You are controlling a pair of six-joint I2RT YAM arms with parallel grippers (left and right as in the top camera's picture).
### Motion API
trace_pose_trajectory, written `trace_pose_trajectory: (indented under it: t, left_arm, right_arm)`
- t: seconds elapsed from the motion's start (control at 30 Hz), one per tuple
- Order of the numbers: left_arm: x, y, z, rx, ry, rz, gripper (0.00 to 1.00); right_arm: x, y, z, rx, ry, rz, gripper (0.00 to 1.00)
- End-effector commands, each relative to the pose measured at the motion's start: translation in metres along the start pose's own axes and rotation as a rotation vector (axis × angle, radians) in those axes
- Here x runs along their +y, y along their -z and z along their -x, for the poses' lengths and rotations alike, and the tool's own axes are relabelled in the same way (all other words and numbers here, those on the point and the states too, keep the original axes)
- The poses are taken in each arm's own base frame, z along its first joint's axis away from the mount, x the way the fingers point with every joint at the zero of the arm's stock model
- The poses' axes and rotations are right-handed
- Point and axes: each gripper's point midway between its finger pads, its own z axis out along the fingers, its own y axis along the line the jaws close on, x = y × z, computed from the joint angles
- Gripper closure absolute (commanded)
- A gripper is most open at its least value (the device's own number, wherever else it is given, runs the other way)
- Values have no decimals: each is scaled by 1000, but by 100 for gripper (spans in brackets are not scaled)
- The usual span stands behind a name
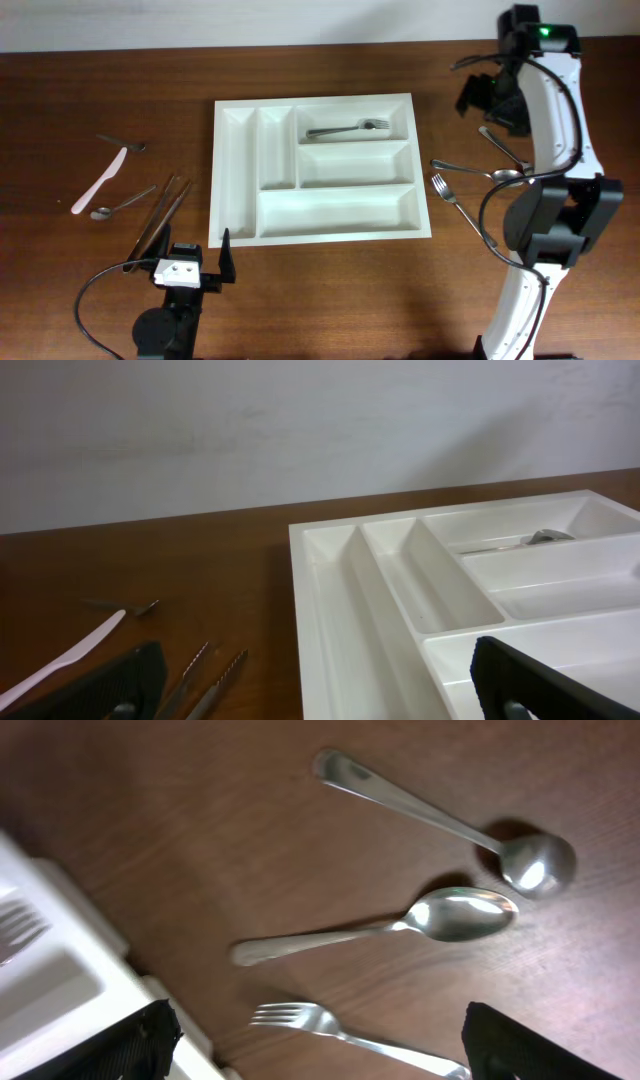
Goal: Pack container
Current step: 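Release the fork and move the right gripper back to the spoons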
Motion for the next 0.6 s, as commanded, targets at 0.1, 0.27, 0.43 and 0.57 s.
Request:
trace_pose_trajectory:
  t: [0.1,0.27,0.43,0.57]
  left_arm:
    - [0,0,-2,0,-19,-1,1]
    - [0,0,-2,0,-19,-1,1]
    - [0,0,-2,0,-19,-1,1]
    - [0,0,-2,0,-19,-1,1]
  right_arm:
    - [-44,-52,-22,138,-103,-8,8]
    - [-54,-85,-44,221,-123,10,8]
    - [-66,-93,-49,239,-130,1,8]
    - [-76,-94,-41,219,-137,9,7]
